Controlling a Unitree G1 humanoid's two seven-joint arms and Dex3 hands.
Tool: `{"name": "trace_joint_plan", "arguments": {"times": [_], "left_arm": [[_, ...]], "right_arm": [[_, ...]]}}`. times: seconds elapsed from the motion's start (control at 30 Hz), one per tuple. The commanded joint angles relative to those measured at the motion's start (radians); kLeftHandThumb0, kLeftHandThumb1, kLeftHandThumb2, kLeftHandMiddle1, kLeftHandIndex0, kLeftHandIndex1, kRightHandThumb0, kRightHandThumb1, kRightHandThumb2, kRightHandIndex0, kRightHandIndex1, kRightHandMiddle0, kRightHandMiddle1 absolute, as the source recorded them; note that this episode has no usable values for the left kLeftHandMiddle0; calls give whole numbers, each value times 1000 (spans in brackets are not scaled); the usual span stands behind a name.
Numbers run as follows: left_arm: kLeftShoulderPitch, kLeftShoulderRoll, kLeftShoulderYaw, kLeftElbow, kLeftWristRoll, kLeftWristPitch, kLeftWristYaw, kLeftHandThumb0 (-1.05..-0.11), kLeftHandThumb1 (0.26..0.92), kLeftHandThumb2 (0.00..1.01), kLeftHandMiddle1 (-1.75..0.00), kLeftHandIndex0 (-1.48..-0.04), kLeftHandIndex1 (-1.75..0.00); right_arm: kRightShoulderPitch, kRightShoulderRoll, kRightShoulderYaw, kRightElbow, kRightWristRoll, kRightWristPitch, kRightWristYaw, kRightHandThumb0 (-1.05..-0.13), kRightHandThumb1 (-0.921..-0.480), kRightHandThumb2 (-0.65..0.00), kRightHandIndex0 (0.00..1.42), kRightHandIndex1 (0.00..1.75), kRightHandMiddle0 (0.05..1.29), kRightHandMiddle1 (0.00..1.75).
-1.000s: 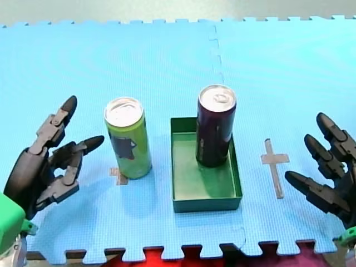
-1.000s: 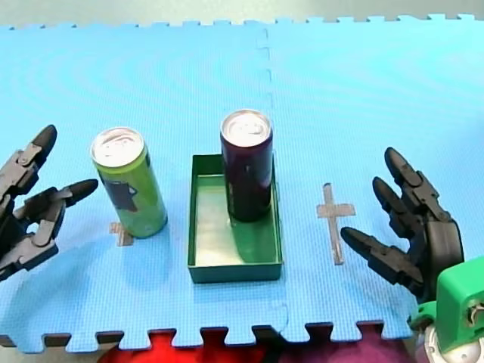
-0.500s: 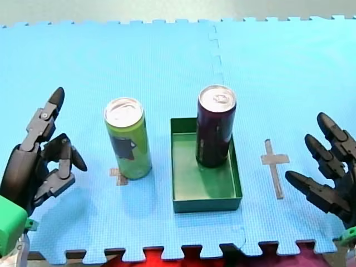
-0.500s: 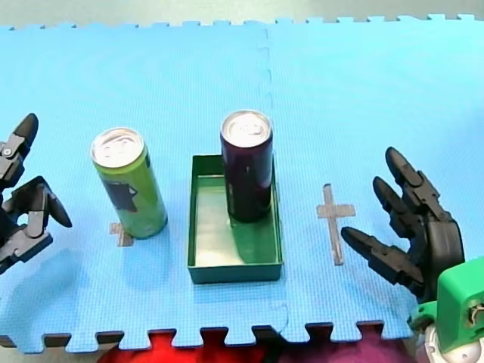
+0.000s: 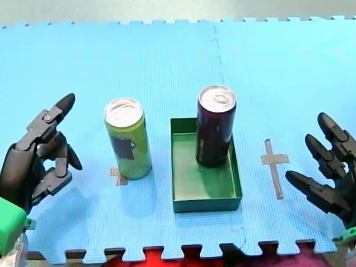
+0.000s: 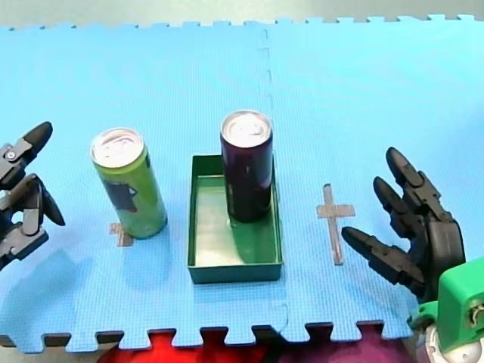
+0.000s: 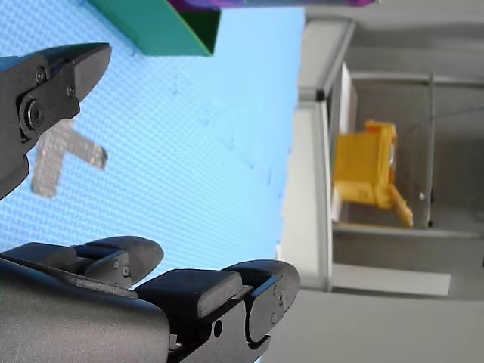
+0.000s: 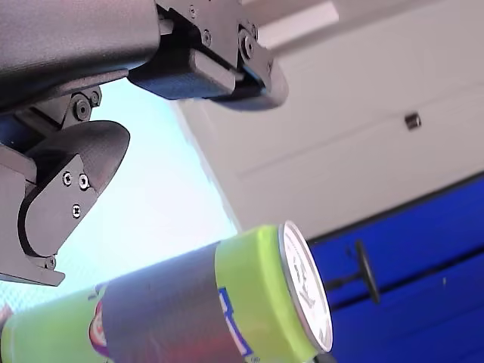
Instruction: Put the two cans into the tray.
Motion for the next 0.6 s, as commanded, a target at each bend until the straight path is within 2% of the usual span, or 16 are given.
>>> {"name": "trace_joint_plan", "arguments": {"times": [0.0,0.03,0.07,0.1,0.13,0.17,0.23,0.47,0.57], "left_arm": [[3,6,-8,-5,16,4,23,-1048,921,950,-1746,-505,-100],[3,8,-12,-5,16,10,15,-1048,921,950,-1586,-434,-65],[4,14,-19,-8,3,31,-22,-1048,921,950,-1078,-343,-36],[7,25,-29,-14,-5,65,-65,-1048,921,945,-649,-267,-20],[11,34,-37,-19,-10,91,-98,-1048,921,932,-294,-160,-13],[16,41,-41,-24,-12,105,-118,-1048,921,924,-170,-123,-10],[27,44,-40,-30,-16,107,-132,-1048,921,913,-59,-90,-6],[33,34,-36,-20,-24,89,-128,-1048,921,882,-18,-73,0],[28,36,-31,-9,-35,91,-141,-1048,921,781,-12,-69,0]], "right_arm": [[2,-6,-3,-3,4,-2,1,-702,-679,0,435,0,379,0],[2,-6,-3,-3,4,-3,1,-702,-679,0,435,0,379,0],[1,-6,-4,-1,5,-3,2,-701,-679,0,435,0,379,0],[1,-5,-4,0,5,-5,2,-701,-679,0,435,0,379,0],[1,-5,-4,1,4,-5,2,-701,-679,0,435,0,380,0],[1,-5,-4,1,4,-6,2,-700,-680,0,435,0,380,0],[2,-4,-3,1,3,-8,1,-700,-680,0,434,0,379,0],[4,-4,-2,-3,-1,-9,-2,-702,-680,0,432,0,379,0],[6,-3,-2,-6,-1,-9,-4,-703,-680,0,431,0,377,0]]}}
